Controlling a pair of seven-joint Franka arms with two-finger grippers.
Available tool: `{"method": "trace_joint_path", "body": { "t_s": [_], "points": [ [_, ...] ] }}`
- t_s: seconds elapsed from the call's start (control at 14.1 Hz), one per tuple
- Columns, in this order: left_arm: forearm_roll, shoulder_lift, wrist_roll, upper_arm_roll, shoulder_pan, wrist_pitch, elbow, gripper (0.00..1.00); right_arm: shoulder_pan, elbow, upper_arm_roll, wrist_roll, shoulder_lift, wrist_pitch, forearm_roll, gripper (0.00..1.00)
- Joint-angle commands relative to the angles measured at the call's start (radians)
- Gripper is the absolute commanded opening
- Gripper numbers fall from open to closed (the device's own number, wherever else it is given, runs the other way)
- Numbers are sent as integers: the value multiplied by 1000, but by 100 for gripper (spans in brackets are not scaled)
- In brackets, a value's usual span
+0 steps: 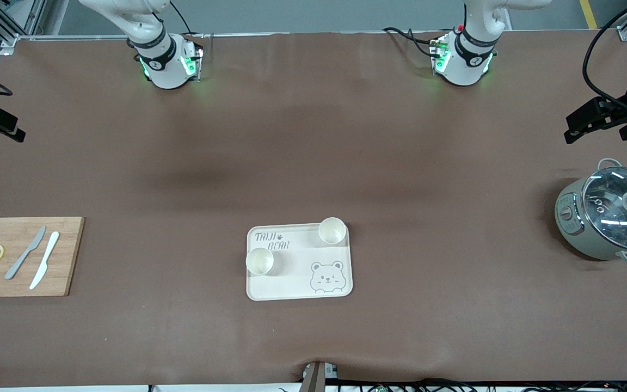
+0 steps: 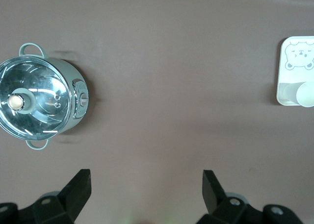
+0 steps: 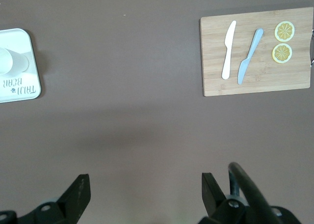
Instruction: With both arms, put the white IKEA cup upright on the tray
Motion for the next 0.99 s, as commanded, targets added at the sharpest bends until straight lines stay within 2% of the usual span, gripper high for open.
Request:
{"method": "trace_joint_path", "body": {
  "t_s": [0.0, 0.92],
  "points": [
    [-8, -11, 8, 1, 5, -7, -12, 100, -11, 20, 10, 3, 10, -4, -6, 100],
    [1, -14, 18, 1, 5, -7, -12, 100, -5, 18, 10, 3, 22, -13, -6, 100]
  ]
}}
